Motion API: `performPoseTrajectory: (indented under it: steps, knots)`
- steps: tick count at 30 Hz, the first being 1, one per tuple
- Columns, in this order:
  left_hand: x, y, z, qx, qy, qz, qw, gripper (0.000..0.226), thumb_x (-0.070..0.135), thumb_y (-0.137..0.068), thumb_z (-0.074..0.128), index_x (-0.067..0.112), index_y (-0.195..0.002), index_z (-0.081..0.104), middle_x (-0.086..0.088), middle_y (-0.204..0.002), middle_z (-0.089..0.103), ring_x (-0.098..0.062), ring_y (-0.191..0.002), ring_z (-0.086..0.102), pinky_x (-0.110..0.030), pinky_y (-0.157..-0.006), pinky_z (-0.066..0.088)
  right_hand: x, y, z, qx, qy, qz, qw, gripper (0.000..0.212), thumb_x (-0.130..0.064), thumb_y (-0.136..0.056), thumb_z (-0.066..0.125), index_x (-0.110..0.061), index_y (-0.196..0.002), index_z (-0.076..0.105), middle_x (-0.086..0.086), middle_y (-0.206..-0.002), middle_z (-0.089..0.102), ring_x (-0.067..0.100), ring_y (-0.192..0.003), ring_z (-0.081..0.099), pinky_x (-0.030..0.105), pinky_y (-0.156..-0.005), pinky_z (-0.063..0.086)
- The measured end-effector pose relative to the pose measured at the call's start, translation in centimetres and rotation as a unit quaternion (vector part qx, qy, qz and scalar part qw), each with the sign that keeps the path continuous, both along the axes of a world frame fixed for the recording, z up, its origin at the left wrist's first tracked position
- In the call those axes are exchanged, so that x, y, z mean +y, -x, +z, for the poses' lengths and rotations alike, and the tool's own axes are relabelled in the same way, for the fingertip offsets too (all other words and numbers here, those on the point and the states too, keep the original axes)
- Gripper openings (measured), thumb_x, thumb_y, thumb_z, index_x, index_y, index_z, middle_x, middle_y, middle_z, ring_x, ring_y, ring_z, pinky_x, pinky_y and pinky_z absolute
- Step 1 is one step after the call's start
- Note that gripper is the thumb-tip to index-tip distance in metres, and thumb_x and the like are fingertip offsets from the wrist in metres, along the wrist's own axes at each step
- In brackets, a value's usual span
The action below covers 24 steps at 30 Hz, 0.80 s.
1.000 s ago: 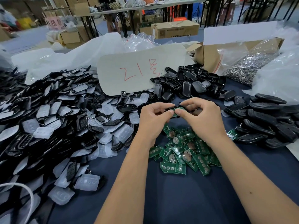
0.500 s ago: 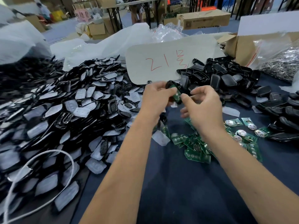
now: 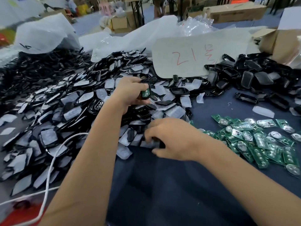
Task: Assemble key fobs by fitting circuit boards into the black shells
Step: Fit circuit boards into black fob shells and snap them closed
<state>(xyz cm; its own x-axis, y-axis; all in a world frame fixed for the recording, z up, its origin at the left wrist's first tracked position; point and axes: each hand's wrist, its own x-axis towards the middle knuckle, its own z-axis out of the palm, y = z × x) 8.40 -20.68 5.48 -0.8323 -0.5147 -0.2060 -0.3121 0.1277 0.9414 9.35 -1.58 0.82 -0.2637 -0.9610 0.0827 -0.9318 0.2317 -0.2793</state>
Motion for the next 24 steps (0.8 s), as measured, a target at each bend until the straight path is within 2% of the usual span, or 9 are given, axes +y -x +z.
performPoseTrajectory:
  steps: [3,5,8,11,14,17,19,21,24]
  knots:
    - [-0.1,-0.2,-0.1,0.005,-0.001,0.003,1.0,0.014,0.007,-0.1,0.066,0.003,-0.113,0.062,-0.015,-0.102,0.06,-0.029,-0.069,0.069,-0.023,-0.049,0.057,0.3,0.4,0.8,-0.004,0.0,-0.037,0.999,0.035,-0.059,-0.086,0.072,-0.029,-0.104,0.07,-0.008,-0.104,0.059,0.016,-0.105,0.054,0.037,-0.082,0.05]
    - [0.1,-0.1,-0.1,0.004,0.008,-0.003,1.0,0.015,0.007,-0.099,0.068,0.007,-0.112,0.059,-0.012,-0.106,0.059,-0.028,-0.066,0.07,-0.024,-0.051,0.058,-0.7,-0.8,1.2,-0.007,0.062,-0.049,0.997,0.044,-0.07,-0.085,0.067,-0.028,-0.094,0.073,-0.009,-0.093,0.057,0.016,-0.097,0.055,0.034,-0.075,0.048]
    - [0.4,0.2,0.0,-0.002,0.031,-0.02,0.999,0.031,0.007,-0.098,0.069,0.005,-0.127,0.058,-0.001,-0.109,0.052,-0.014,-0.049,0.068,-0.026,-0.054,0.061,-3.1,-4.2,0.4,0.024,0.102,-0.014,0.994,0.043,-0.065,-0.088,0.068,-0.022,-0.088,0.073,-0.006,-0.083,0.051,0.023,-0.089,0.06,0.034,-0.064,0.04]
    - [-0.1,0.0,0.1,-0.001,0.031,-0.038,0.999,0.02,0.007,-0.099,0.068,0.01,-0.114,0.056,-0.001,-0.109,0.051,-0.01,-0.043,0.065,-0.028,-0.056,0.063,-4.8,-6.1,-1.0,0.035,0.096,-0.015,0.995,0.048,-0.063,-0.089,0.069,-0.018,-0.106,0.069,0.001,-0.1,0.057,0.028,-0.097,0.061,0.036,-0.066,0.04]
    - [-0.7,-0.4,-0.2,-0.002,0.033,-0.038,0.999,0.01,0.007,-0.099,0.067,0.006,-0.105,0.059,-0.008,-0.107,0.056,-0.012,-0.045,0.066,-0.035,-0.063,0.066,-5.4,-6.4,-1.5,0.054,0.097,-0.055,0.992,0.04,-0.05,-0.096,0.066,-0.015,-0.114,0.067,0.006,-0.118,0.058,0.03,-0.102,0.059,0.035,-0.065,0.038]
    - [-1.2,-0.6,-0.5,-0.014,0.026,-0.032,0.999,0.028,0.005,-0.099,0.066,0.0,-0.126,0.06,-0.016,-0.113,0.059,-0.023,-0.057,0.074,-0.032,-0.059,0.064,-5.1,-6.5,-1.2,0.091,0.112,-0.031,0.989,0.016,-0.024,-0.1,0.063,-0.013,-0.109,0.07,0.007,-0.118,0.058,0.029,-0.105,0.058,0.036,-0.06,0.037]
    - [-1.0,-0.6,-0.5,-0.01,0.02,-0.032,0.999,0.031,0.0,-0.099,0.063,0.0,-0.129,0.058,-0.019,-0.112,0.06,-0.026,-0.058,0.074,-0.03,-0.056,0.062,-4.1,-5.6,-1.1,0.065,0.129,-0.024,0.989,0.02,-0.025,-0.101,0.059,-0.011,-0.11,0.072,0.007,-0.116,0.059,0.028,-0.109,0.056,0.04,-0.066,0.048]
    - [-0.5,-0.4,-0.4,0.003,0.015,-0.047,0.999,0.015,-0.002,-0.098,0.062,0.005,-0.111,0.063,-0.018,-0.104,0.063,-0.025,-0.057,0.074,-0.03,-0.055,0.061,-2.1,-4.0,-0.8,0.009,0.135,-0.028,0.99,0.022,-0.029,-0.102,0.059,-0.014,-0.103,0.074,0.002,-0.106,0.059,0.023,-0.1,0.056,0.042,-0.074,0.052]
    - [1.2,0.6,-0.8,0.004,0.049,-0.09,0.995,0.012,0.0,-0.098,0.065,0.011,-0.097,0.063,-0.016,-0.096,0.066,-0.023,-0.064,0.073,-0.028,-0.056,0.061,2.1,-0.9,-0.6,-0.148,0.271,-0.09,0.947,0.015,-0.017,-0.093,0.073,-0.015,-0.078,0.074,-0.001,-0.084,0.061,0.015,-0.073,0.057,0.027,-0.065,0.045]
